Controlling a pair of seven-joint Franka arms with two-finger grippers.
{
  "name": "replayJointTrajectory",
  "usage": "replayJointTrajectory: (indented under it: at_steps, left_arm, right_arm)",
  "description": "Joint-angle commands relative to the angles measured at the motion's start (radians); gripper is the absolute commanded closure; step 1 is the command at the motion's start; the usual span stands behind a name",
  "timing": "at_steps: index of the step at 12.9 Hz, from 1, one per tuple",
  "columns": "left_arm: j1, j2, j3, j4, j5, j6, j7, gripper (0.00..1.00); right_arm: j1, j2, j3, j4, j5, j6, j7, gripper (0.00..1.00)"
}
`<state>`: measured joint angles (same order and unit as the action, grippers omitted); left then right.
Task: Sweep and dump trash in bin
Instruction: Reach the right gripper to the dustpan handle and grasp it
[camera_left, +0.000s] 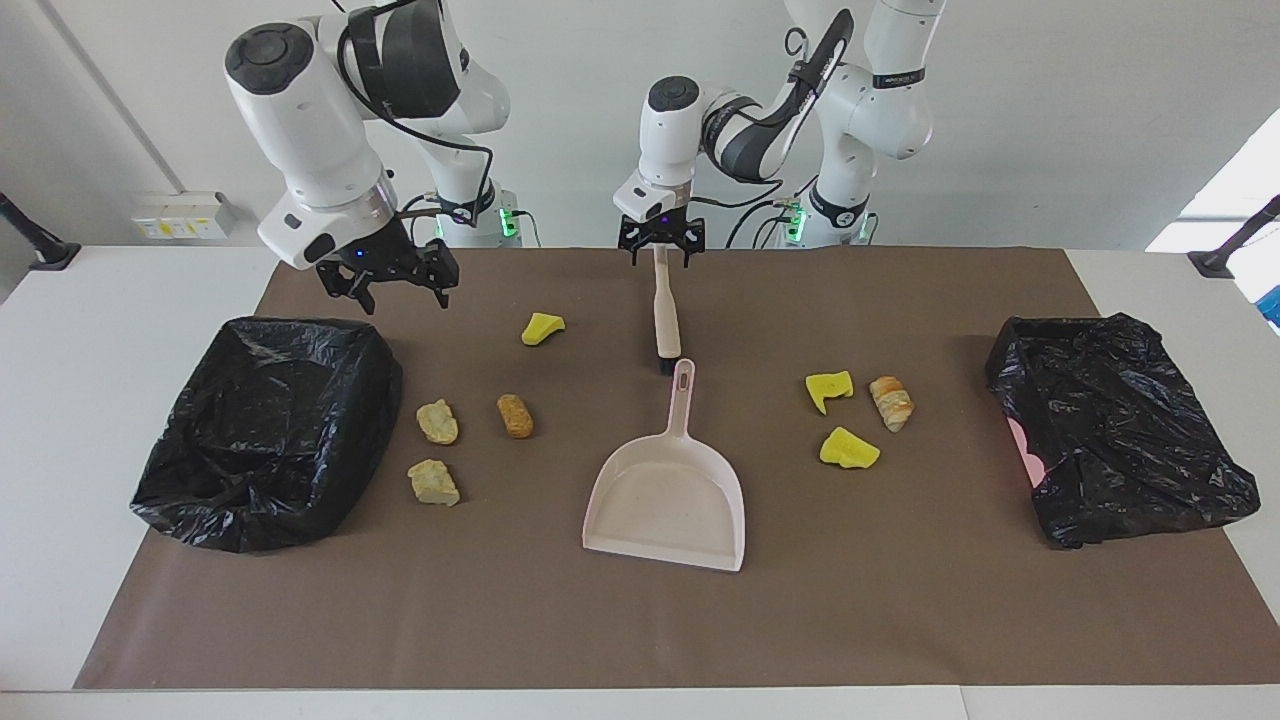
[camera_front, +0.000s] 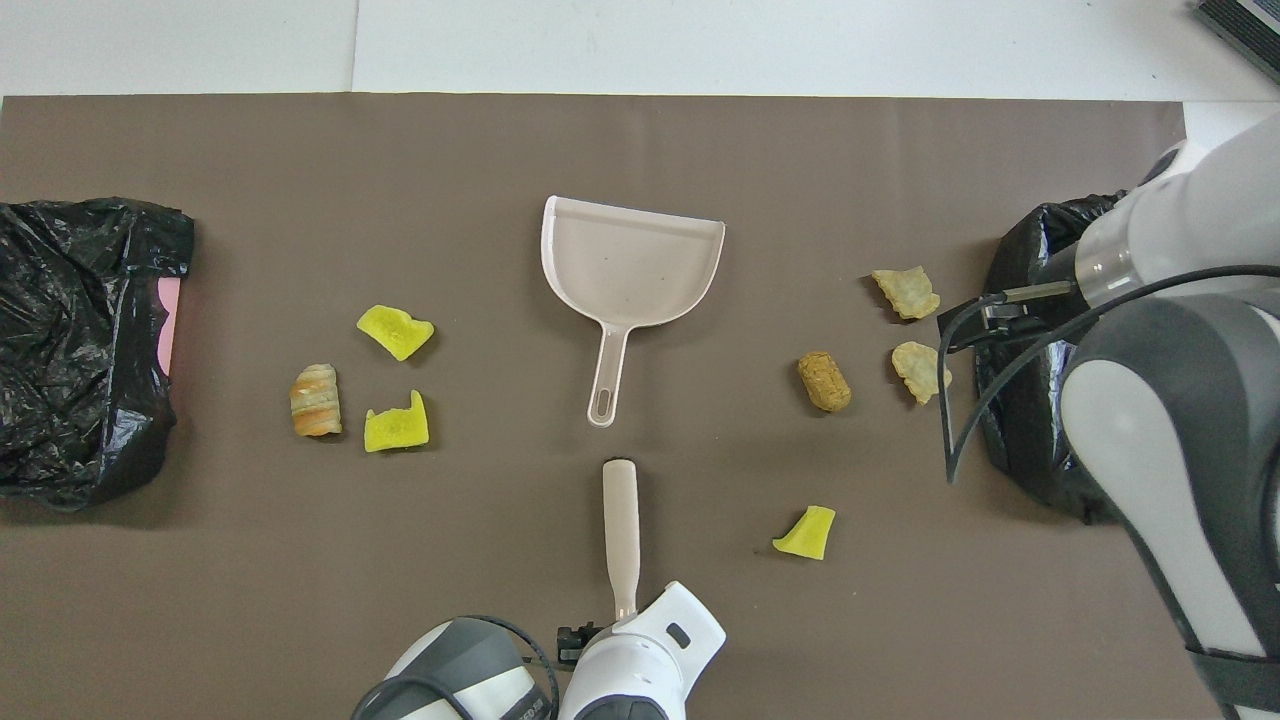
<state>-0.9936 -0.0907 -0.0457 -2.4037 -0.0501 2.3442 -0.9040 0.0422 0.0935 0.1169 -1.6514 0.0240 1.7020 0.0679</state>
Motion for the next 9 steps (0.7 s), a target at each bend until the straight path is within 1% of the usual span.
replayJointTrajectory:
  at_steps: [1, 4, 6, 7, 9]
  left_arm:
    - [-0.028, -0.009, 0.020, -0.035, -0.011, 0.038, -0.010, 0.00]
    - [-0.028, 0.000, 0.020, -0.035, -0.011, 0.038, -0.001, 0.00]
    - [-0.062, 0.043, 0.021, -0.034, -0.011, 0.047, -0.007, 0.00]
    - [-0.057, 0.048, 0.021, -0.025, -0.011, 0.044, -0.007, 0.00]
    - [-0.053, 0.054, 0.023, -0.002, -0.011, 0.026, -0.009, 0.00]
  right_arm:
    - [0.037, 0.057, 0.003, 0.030, 0.013, 0.024, 0.097, 0.00]
    - [0.079, 0.124, 0.006, 0.105, 0.016, 0.047, 0.163, 0.00]
    - [0.120, 0.155, 0.004, 0.113, 0.055, 0.099, 0.202, 0.00]
    - [0.140, 0.166, 0.004, 0.113, 0.068, 0.126, 0.214, 0.00]
    - [0.166, 0.187, 0.006, 0.113, 0.073, 0.142, 0.230, 0.00]
